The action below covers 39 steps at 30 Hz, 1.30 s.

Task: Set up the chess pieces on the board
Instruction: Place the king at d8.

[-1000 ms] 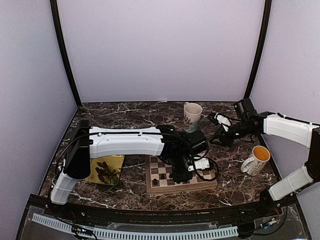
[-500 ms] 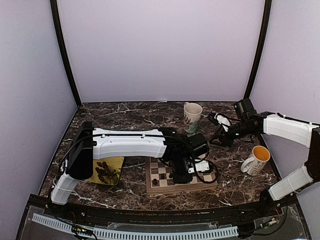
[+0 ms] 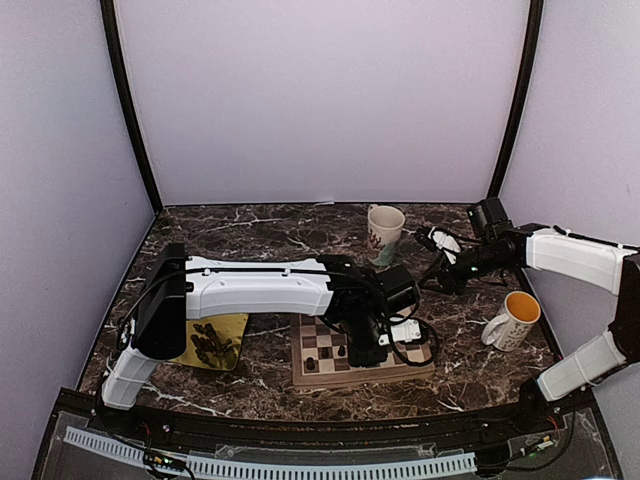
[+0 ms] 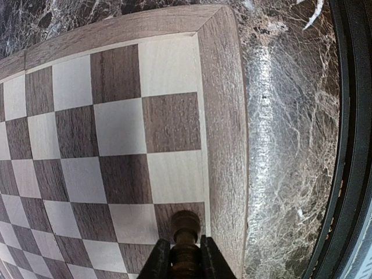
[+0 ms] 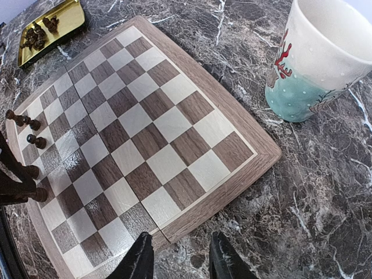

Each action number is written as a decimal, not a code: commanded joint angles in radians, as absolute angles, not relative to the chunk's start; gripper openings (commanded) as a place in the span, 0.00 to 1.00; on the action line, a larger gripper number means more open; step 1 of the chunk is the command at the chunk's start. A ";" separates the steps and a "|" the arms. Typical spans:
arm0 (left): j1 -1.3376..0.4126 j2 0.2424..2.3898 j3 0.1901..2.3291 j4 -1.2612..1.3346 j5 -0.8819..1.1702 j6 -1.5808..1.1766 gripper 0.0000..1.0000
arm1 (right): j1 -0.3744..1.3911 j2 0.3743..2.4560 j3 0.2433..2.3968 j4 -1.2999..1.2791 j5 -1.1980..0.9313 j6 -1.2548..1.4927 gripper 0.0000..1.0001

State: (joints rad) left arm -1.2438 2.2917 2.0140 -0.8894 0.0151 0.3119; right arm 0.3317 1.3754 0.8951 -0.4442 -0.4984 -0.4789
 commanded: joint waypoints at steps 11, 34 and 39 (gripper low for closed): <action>-1.251 2.299 2.046 -0.912 0.004 0.308 0.20 | 0.326 1.390 0.902 -0.454 -0.528 -0.494 0.34; -1.252 2.171 2.040 -0.996 -0.018 0.260 0.34 | 0.325 1.395 0.905 -0.462 -0.544 -0.497 0.34; -1.252 2.055 1.935 -0.966 -0.018 0.229 0.38 | 0.326 1.400 0.910 -0.474 -0.576 -0.504 0.34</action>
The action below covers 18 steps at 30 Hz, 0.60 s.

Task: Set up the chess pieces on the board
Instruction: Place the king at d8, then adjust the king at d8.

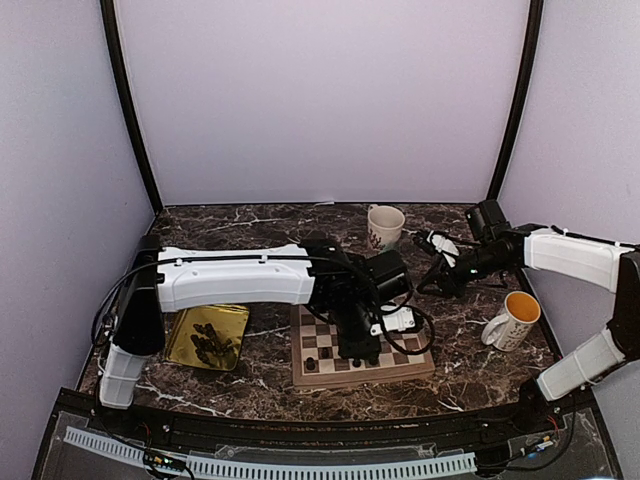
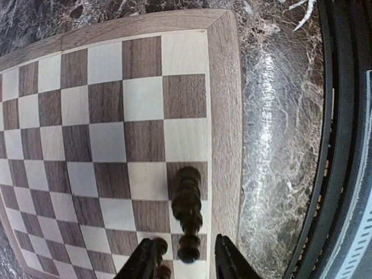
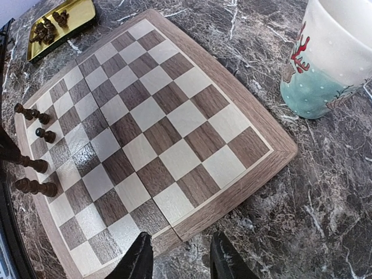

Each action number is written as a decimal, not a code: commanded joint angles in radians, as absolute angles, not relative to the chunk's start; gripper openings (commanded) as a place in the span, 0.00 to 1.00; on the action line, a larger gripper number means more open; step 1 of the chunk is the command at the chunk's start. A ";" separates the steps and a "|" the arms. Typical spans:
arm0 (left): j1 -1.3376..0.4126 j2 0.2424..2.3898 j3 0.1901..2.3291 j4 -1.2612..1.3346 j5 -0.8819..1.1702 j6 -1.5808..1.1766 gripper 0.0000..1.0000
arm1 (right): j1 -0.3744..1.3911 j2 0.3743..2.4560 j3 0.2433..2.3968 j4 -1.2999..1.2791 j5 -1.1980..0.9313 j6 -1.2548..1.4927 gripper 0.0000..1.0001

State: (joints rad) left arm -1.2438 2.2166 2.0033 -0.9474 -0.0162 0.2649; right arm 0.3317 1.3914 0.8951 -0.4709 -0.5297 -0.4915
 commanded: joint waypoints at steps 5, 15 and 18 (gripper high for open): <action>-1.214 1.847 1.734 -0.767 -0.118 0.091 0.73 | 0.331 1.388 0.907 -0.516 -0.690 -0.554 0.30; -0.952 1.417 1.222 -0.436 -0.765 -0.144 0.99 | 0.562 1.359 0.878 -0.539 -0.520 -0.678 0.24; -0.820 1.361 1.148 -0.412 -0.750 -0.187 0.99 | 0.632 1.378 0.862 -0.531 -0.459 -0.700 0.22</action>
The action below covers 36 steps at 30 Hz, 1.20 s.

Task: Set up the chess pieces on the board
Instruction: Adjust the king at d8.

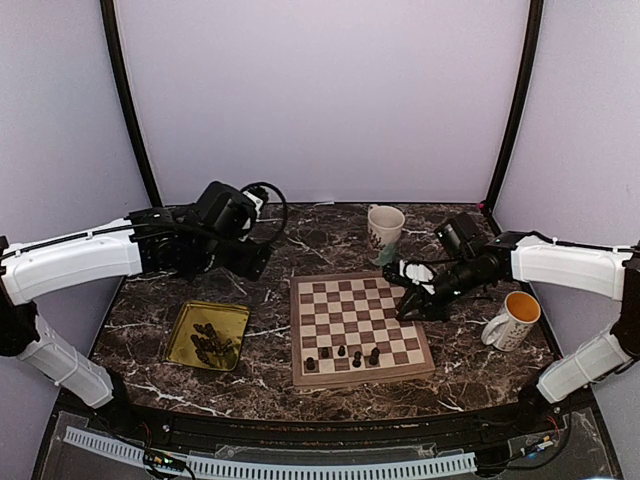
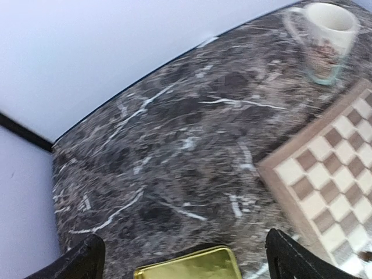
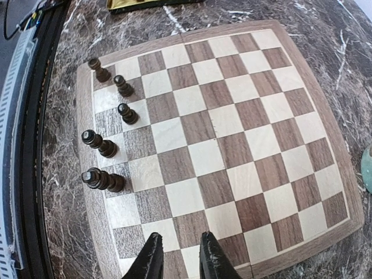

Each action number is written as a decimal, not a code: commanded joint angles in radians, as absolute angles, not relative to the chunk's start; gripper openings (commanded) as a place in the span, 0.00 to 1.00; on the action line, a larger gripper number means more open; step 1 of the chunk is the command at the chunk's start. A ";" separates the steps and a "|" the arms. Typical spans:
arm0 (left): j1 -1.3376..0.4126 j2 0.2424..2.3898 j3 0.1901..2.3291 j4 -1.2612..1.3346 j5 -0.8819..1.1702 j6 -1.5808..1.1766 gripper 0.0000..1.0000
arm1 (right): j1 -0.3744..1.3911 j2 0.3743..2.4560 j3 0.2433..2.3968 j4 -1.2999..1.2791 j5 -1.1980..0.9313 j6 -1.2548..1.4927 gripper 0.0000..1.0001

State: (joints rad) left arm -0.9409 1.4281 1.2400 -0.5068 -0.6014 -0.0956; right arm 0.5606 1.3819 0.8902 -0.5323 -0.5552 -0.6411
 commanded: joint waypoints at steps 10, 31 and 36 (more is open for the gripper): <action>-0.542 1.197 0.858 -0.047 -0.405 -0.241 0.99 | 0.768 1.453 0.837 -0.510 -0.398 -0.716 0.09; -0.515 1.304 0.920 -0.108 -0.404 -0.193 0.98 | 0.871 1.623 0.884 -0.485 -0.376 -0.693 0.06; -0.515 1.326 0.944 -0.137 -0.380 -0.184 0.97 | 0.874 1.624 0.884 -0.486 -0.370 -0.690 0.05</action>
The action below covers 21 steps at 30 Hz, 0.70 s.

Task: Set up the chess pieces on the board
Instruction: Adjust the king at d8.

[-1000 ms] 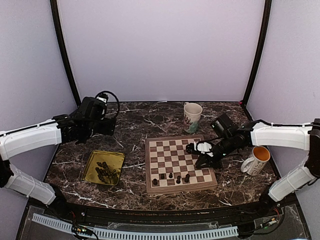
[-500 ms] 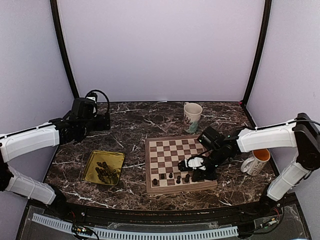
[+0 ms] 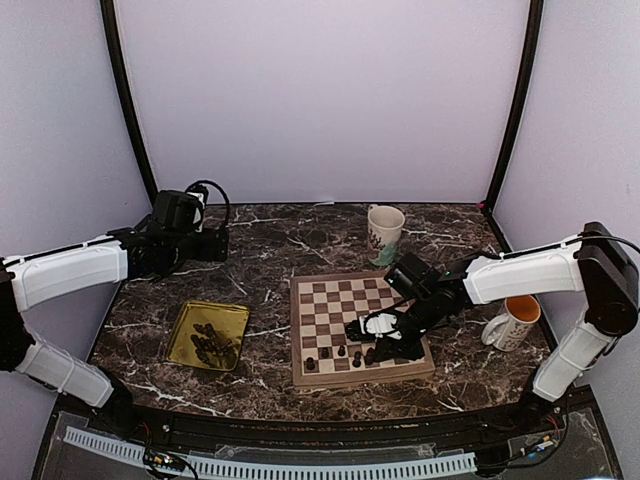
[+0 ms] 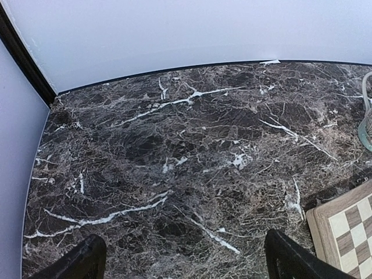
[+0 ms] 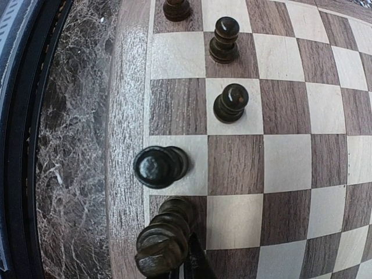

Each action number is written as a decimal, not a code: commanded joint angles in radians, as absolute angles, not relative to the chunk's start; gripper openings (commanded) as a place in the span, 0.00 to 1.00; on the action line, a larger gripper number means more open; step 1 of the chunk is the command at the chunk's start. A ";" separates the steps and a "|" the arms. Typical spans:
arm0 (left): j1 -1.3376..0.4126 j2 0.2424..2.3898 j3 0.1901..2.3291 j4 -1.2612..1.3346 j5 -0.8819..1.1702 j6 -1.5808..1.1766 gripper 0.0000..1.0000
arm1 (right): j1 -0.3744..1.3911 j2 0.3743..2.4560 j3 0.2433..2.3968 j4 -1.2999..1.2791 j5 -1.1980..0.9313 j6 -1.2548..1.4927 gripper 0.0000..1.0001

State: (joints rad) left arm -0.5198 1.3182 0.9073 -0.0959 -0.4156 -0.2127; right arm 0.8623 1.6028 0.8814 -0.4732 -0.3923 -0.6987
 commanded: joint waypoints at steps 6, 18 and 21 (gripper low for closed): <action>-0.515 1.329 0.960 -0.205 -0.397 -0.214 0.97 | 0.869 1.603 0.863 -0.499 -0.329 -0.692 0.05; -0.515 1.354 0.988 -0.238 -0.291 -0.165 0.91 | 0.857 1.506 0.871 -0.511 -0.371 -0.678 0.30; -0.515 1.353 0.985 -0.238 -0.287 -0.160 0.91 | 0.858 1.504 0.903 -0.529 -0.406 -0.670 0.36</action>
State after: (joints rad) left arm -0.5198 1.3579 0.9615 -0.2127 -0.3126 -0.1806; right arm 0.8585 1.5291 0.8642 -0.5049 -0.3546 -0.6872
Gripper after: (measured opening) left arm 0.909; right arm 0.335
